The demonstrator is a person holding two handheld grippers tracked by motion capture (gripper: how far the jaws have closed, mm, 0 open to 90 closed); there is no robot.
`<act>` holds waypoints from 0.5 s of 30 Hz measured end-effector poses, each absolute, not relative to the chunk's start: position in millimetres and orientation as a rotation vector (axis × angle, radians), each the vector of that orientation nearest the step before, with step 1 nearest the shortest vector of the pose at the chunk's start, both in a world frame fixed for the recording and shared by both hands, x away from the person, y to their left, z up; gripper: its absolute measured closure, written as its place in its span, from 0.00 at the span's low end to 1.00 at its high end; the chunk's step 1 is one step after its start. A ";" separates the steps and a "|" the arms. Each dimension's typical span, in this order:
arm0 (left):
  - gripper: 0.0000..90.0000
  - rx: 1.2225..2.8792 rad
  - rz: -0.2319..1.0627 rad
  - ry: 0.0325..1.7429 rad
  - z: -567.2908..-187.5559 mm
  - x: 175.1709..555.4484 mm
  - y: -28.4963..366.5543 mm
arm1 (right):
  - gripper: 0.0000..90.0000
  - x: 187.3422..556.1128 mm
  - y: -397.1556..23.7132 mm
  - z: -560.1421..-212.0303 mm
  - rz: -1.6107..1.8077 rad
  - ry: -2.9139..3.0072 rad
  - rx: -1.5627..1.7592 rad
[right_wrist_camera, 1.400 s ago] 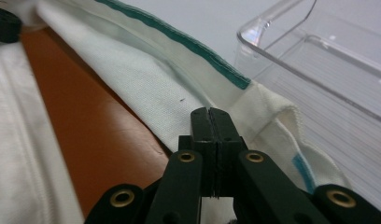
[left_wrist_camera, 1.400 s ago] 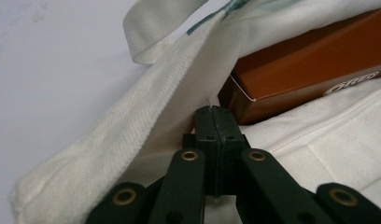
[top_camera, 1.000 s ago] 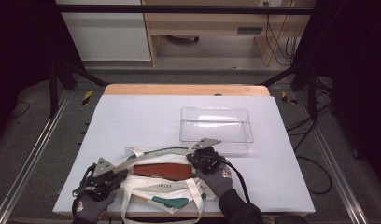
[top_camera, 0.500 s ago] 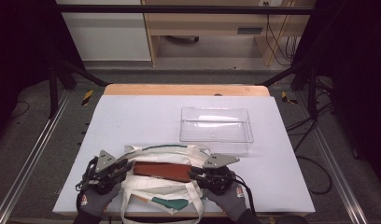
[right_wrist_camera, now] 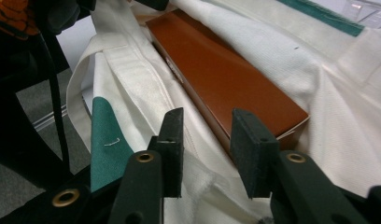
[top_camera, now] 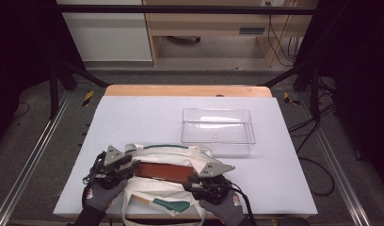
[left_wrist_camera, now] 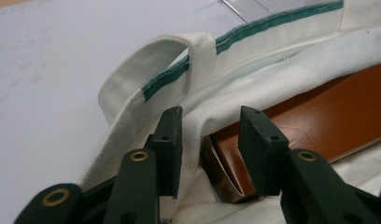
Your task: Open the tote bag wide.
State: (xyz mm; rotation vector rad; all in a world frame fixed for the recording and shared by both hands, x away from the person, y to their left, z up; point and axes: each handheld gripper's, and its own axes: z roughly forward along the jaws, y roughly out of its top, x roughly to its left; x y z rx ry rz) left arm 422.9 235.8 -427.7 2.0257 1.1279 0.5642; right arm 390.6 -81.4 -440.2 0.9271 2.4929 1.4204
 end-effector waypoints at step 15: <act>0.98 2.056 0.603 1.133 -427.8 427.3 237.0 | 1.00 390.1 -75.2 -456.6 1.297 2.624 0.948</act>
